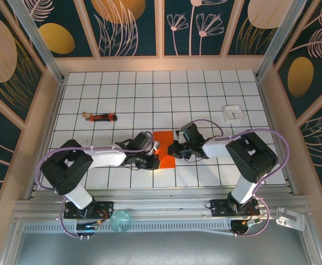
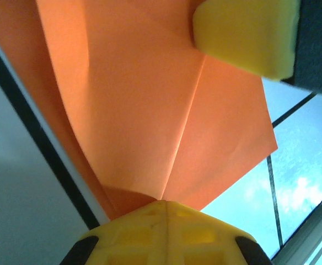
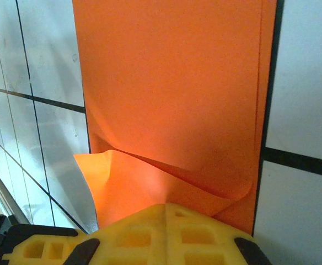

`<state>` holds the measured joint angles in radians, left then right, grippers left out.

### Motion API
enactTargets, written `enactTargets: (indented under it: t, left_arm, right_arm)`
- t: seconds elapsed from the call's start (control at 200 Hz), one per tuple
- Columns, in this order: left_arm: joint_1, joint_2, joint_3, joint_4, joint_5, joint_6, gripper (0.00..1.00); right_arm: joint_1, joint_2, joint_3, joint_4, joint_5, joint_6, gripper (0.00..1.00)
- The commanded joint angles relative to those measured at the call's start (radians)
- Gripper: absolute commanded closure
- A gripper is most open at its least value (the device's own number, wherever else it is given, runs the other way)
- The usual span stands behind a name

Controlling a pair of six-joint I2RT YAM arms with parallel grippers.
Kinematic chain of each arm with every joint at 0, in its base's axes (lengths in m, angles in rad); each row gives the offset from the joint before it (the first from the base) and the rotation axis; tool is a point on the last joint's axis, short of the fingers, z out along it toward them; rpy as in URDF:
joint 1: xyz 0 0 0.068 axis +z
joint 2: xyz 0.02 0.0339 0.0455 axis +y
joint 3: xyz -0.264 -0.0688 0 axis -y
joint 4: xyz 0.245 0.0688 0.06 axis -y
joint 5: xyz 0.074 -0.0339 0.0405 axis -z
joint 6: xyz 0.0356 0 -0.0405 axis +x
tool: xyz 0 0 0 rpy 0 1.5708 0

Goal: Fold a paper plane with a square sheet of paper (pick it up from the middle)
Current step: Fold the triangle a second time at the center of the table.

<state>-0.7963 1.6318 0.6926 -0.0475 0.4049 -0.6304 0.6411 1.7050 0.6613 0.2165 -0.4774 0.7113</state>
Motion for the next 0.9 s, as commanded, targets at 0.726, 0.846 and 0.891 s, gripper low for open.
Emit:
enactTargets:
  t: [0.726, 0.846, 0.891]
  left_arm:
    - [0.075, 0.064, 0.063, 0.044, 0.119, -0.072, 1.0]
    - [0.075, 0.077, 0.064, 0.03, 0.111, -0.053, 1.0]
    - [0.074, 0.076, 0.06, 0.017, 0.096, -0.045, 1.0]
  right_arm:
    - [-0.008, 0.049, -0.031, -0.163, 0.12, -0.031, 1.0]
    - [-0.008, 0.047, -0.034, -0.162, 0.12, -0.029, 1.0]
    - [-0.008, 0.048, -0.035, -0.161, 0.12, -0.028, 1.0]
